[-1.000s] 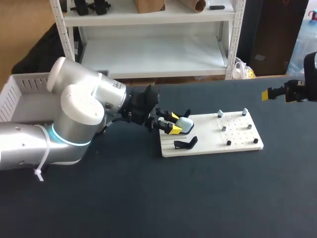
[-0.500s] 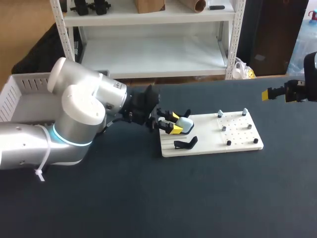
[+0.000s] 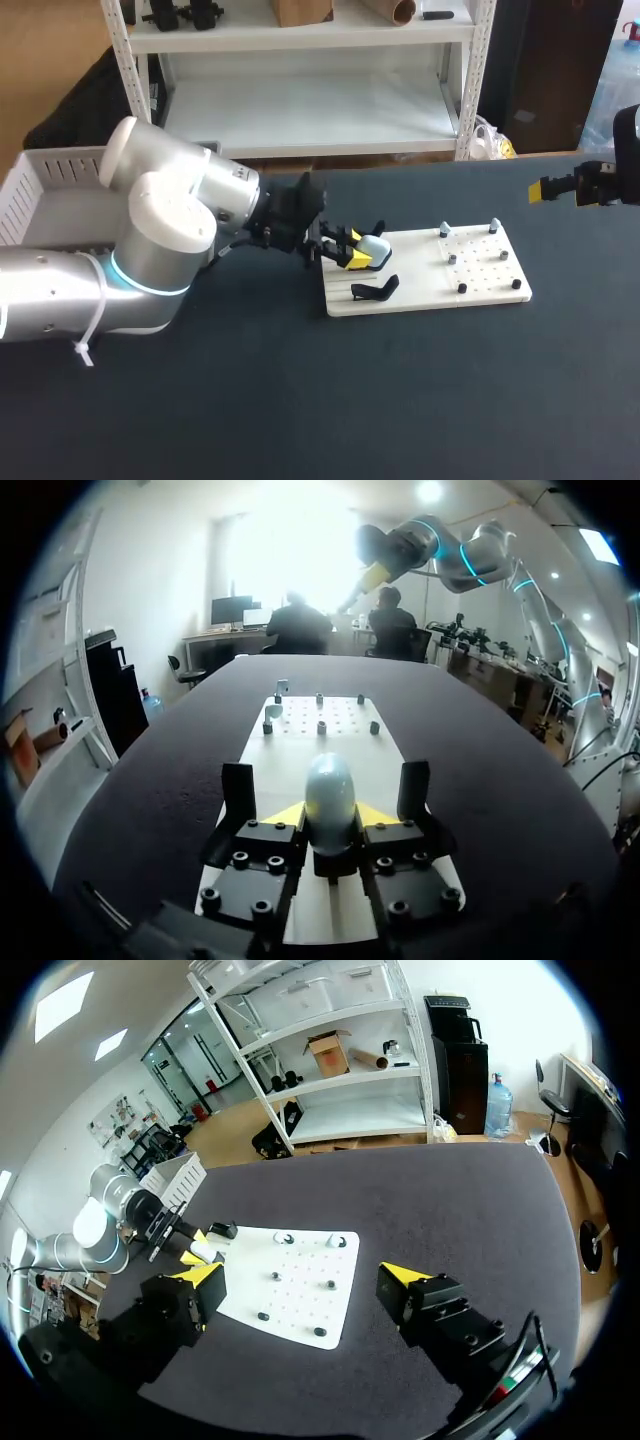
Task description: Pick up each earbud case from the left stands, insert the matching earbuds, close the lid, and place the case in the box.
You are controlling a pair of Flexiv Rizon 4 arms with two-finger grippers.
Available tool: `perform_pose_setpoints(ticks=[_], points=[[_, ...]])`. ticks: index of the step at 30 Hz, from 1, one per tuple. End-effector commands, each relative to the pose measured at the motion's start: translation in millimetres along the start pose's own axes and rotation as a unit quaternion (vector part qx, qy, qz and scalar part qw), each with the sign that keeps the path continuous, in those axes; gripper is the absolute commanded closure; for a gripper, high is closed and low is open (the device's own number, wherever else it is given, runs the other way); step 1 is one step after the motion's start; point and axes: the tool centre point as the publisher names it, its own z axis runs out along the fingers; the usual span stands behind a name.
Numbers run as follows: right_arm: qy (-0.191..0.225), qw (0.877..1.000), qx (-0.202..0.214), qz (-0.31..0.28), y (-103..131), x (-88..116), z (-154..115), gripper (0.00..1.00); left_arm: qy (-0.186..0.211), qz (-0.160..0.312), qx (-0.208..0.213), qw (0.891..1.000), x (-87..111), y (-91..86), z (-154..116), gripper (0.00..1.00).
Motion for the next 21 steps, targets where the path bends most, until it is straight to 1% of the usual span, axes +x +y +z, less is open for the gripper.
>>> perform_pose_setpoints(ticks=[1,3,7,10,13,16,21], points=[[0.000,1.000,0.000,0.000,-0.4,0.1,0.0,0.00,-0.002,0.002,-0.002,1.000,0.4,-1.5,0.8,1.00],[0.000,1.000,0.000,0.000,-0.4,0.1,0.0,0.00,-0.006,0.001,-0.003,1.000,-1.9,-2.3,-3.4,1.00],[0.000,1.000,0.000,0.000,-0.4,0.1,0.0,0.00,-0.024,0.005,-0.007,1.000,-11.2,-5.5,-22.0,1.00],[0.000,1.000,0.000,0.000,-0.4,0.1,0.0,0.00,-0.042,0.006,-0.006,0.999,-22.8,-10.5,-38.9,1.00],[0.000,1.000,0.000,0.000,-0.4,0.1,0.0,0.00,-0.073,0.008,-0.005,0.997,-38.0,-18.4,-50.7,1.00],[0.000,1.000,0.000,0.000,-0.4,0.1,0.0,0.00,-0.101,0.010,-0.004,0.995,-52.0,-27.2,-56.4,1.00],[0.000,1.000,0.000,0.000,-0.4,0.1,0.0,0.00,-0.129,0.018,-0.012,0.991,-64.8,-35.4,-59.4,1.00]])
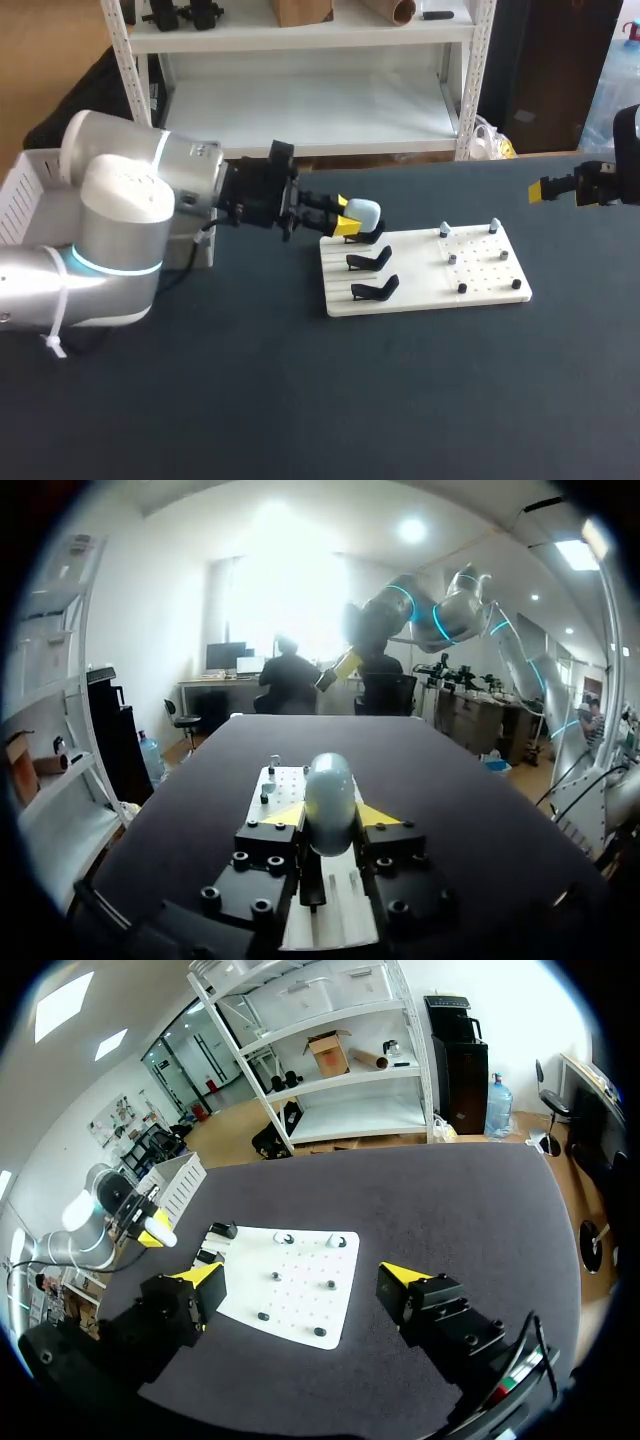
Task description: Pick up each earbud case from the left stands, insert the matching earbuds, close the lid, and place the case in the box.
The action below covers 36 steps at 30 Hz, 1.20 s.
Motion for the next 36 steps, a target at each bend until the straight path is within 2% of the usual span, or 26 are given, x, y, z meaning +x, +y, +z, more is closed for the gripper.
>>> perform_pose_setpoints(ticks=[1,26,33,36], points=[[0.000,1.000,0.000,0.000,-0.4,0.1,0.0,0.00,-0.018,0.006,-0.028,0.999,-2.7,-16.1,-4.3,1.00],[0.000,1.000,0.000,0.000,-0.4,0.1,0.0,0.00,-0.018,0.006,-0.028,0.999,-2.7,-16.1,-4.3,1.00],[0.000,1.000,0.000,0.000,-0.4,0.1,0.0,0.00,-0.085,0.009,-0.031,0.996,-9.6,-31.2,8.3,1.00],[0.000,1.000,0.000,0.000,-0.4,0.1,0.0,0.00,-0.094,0.016,-0.024,0.995,-11.1,-33.5,13.1,1.00]])
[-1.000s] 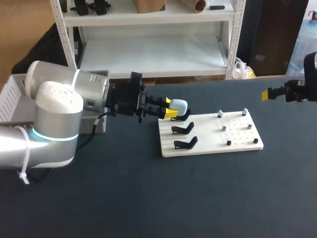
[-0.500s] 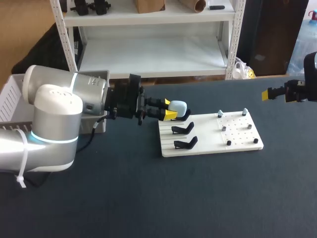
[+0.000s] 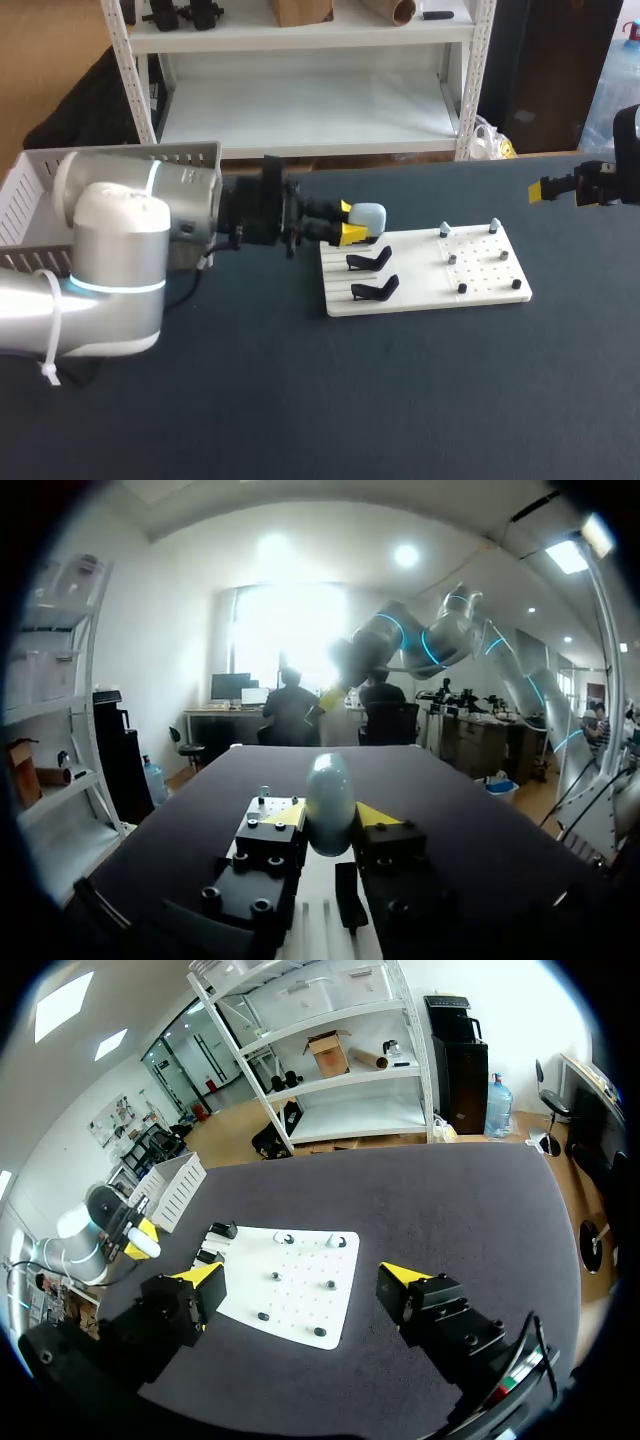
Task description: Pick up each earbud case from the left stands, insert the matching earbuds, close the lid, and place the case in the box.
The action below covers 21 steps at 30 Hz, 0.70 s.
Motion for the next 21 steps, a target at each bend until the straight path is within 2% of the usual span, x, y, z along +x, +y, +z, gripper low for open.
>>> perform_pose_setpoints(ticks=[1,7,21], points=[[0.000,1.000,0.000,0.000,-0.4,0.1,0.0,0.00,-0.024,0.005,-0.004,1.000,3.2,-6.4,6.8,1.00],[0.018,0.999,-0.005,-0.032,19.9,17.1,-4.2,0.00,-0.028,0.020,0.000,0.999,0.4,-3.3,12.4,1.00],[0.053,0.992,-0.041,-0.105,99.4,45.8,-9.2,0.00,-0.027,0.040,0.017,0.999,2.5,-0.1,19.8,1.00]])
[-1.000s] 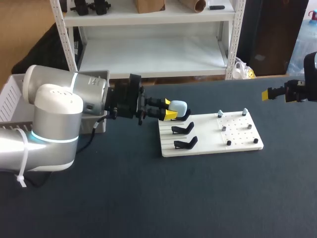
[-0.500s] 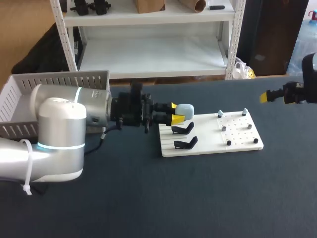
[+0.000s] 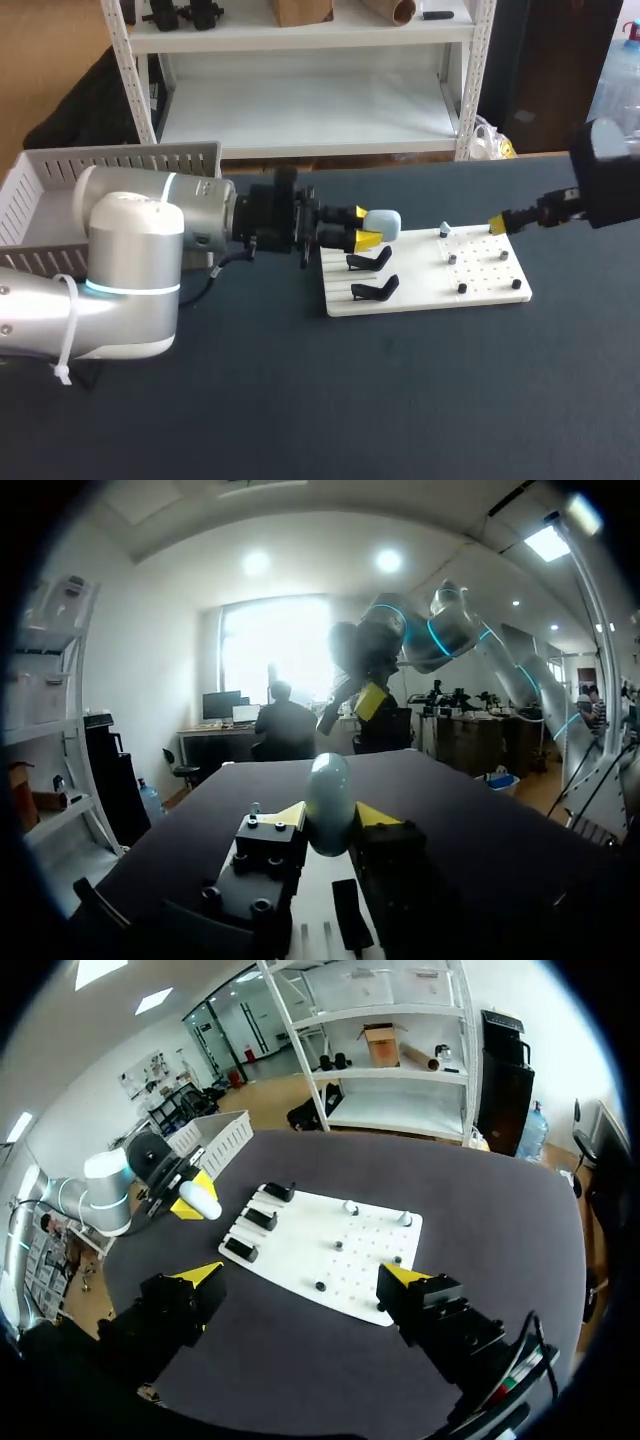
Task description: Pick up each earbud case from the left stands, insert the matching earbuds, close the lid, and place the case in the box.
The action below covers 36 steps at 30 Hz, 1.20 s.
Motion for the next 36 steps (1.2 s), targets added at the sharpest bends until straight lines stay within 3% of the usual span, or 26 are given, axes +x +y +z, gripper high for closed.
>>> perform_pose_setpoints(ticks=[1,9,17,36], points=[[0.011,1.000,0.000,-0.007,24.2,1.5,-2.9,0.00,-0.006,0.004,0.003,1.000,5.1,4.9,-0.5,1.00],[0.041,0.999,-0.013,-0.025,52.8,6.7,17.3,0.00,-0.007,0.010,0.007,1.000,11.3,4.3,-4.9,1.00],[0.041,0.998,-0.021,-0.035,73.6,-0.9,37.7,0.00,-0.007,0.010,0.007,1.000,11.3,4.3,-4.9,1.00],[0.052,0.997,-0.034,-0.035,94.0,-13.2,88.9,0.00,-0.007,0.010,0.007,1.000,11.3,4.3,-4.9,1.00]])
